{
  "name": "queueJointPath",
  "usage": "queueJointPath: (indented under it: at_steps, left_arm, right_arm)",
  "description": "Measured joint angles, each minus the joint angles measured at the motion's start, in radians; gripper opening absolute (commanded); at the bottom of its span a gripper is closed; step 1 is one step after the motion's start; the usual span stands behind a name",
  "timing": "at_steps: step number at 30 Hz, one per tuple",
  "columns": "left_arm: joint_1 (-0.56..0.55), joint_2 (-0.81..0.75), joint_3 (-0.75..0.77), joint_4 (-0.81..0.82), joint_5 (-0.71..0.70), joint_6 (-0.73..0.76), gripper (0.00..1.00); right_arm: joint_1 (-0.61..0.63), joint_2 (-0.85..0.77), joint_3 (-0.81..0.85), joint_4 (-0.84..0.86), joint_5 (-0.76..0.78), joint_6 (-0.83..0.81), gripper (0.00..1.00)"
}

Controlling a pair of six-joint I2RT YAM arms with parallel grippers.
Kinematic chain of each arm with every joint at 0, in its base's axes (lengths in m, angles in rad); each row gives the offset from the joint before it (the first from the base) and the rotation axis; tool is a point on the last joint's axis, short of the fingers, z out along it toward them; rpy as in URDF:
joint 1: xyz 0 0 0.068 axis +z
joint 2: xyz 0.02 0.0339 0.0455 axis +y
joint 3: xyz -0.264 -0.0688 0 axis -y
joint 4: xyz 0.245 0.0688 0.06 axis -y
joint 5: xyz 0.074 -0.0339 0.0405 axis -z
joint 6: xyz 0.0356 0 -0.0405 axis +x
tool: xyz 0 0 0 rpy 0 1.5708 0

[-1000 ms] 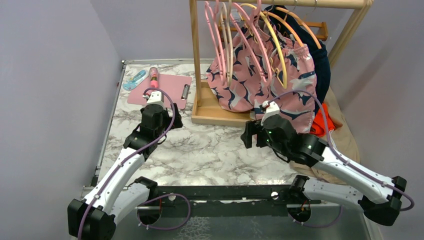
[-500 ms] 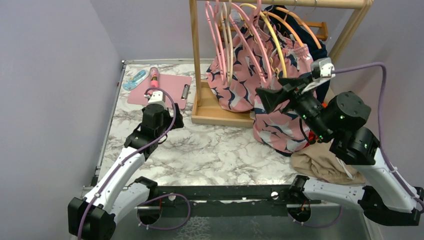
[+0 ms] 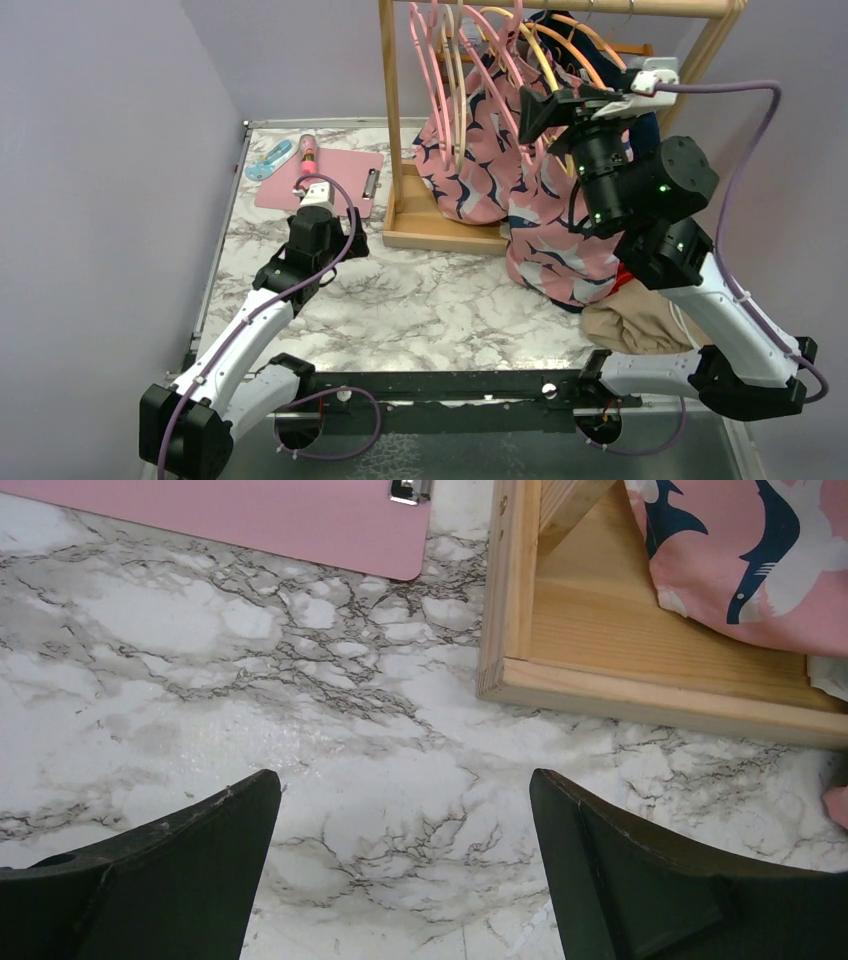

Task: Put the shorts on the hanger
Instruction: Adjust the shorts at the center of the board.

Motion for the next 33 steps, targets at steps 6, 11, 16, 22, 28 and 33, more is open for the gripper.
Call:
queueJointPath:
  at_steps: [6,11,16,22,28,33]
  left_arm:
    - [0.0,0.015,0.0,0.008,0.022,-0.001,0.97]
    - [-0.001,0.031,0.0,0.009,0.04,-0.001,0.97]
    - [-0.023,0.008,-0.007,0.009,0.039,-0.001,0.98]
    - [-0.031,0.003,-0.007,0.014,0.043,-0.002,0.98]
    - [-0.045,0.003,-0.007,0.014,0.058,-0.006,0.98]
    - [-0.059,0.003,-0.007,0.014,0.061,-0.008,0.98]
  right_arm:
    - [-0.133,0.069,0.185,-0.025,0.021,0.005,0.9]
    - [-0.427,0.117,0.242,-0.132,-0.088,0.163,0.9]
    - [-0.484,0.04,0.07,-0.172,-0.12,0.25,0.9]
    - [-0.504,-0.097,-0.053,-0.175,-0.1,0.302,0.9]
    - [-0.566,-0.146,-0.104,-0.173,-0.087,0.332,0.9]
    - [-0.665,-0.147,-0.159,-0.19,-0.094,0.408,0.9]
